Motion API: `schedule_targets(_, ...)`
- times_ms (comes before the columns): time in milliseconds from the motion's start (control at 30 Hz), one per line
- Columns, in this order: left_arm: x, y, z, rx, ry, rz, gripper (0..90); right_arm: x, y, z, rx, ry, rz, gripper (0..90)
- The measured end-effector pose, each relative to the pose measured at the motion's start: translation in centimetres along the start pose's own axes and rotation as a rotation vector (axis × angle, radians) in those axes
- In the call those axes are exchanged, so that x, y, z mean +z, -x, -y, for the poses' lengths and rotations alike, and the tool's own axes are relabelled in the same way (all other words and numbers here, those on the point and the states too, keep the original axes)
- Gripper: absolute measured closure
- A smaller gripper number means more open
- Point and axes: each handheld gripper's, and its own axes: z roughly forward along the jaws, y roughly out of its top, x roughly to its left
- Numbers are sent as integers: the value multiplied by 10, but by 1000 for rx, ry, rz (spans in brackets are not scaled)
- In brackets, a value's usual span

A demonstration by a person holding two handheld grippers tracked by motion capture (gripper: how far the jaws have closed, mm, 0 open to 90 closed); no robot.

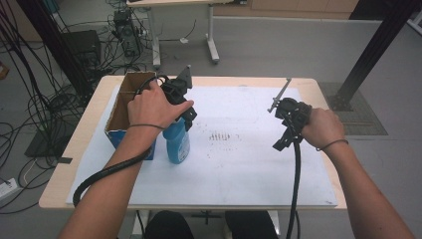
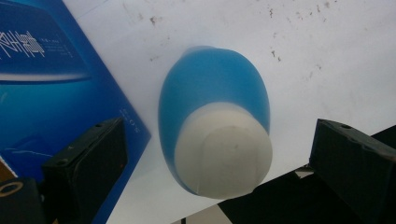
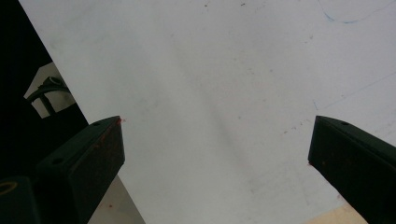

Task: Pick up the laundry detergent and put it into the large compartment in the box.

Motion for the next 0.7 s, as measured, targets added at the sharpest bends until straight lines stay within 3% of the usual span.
schedule_targets(700, -2, 3, -1, 0, 11, 6, 48, 0, 0, 2, 7, -7, 4, 39)
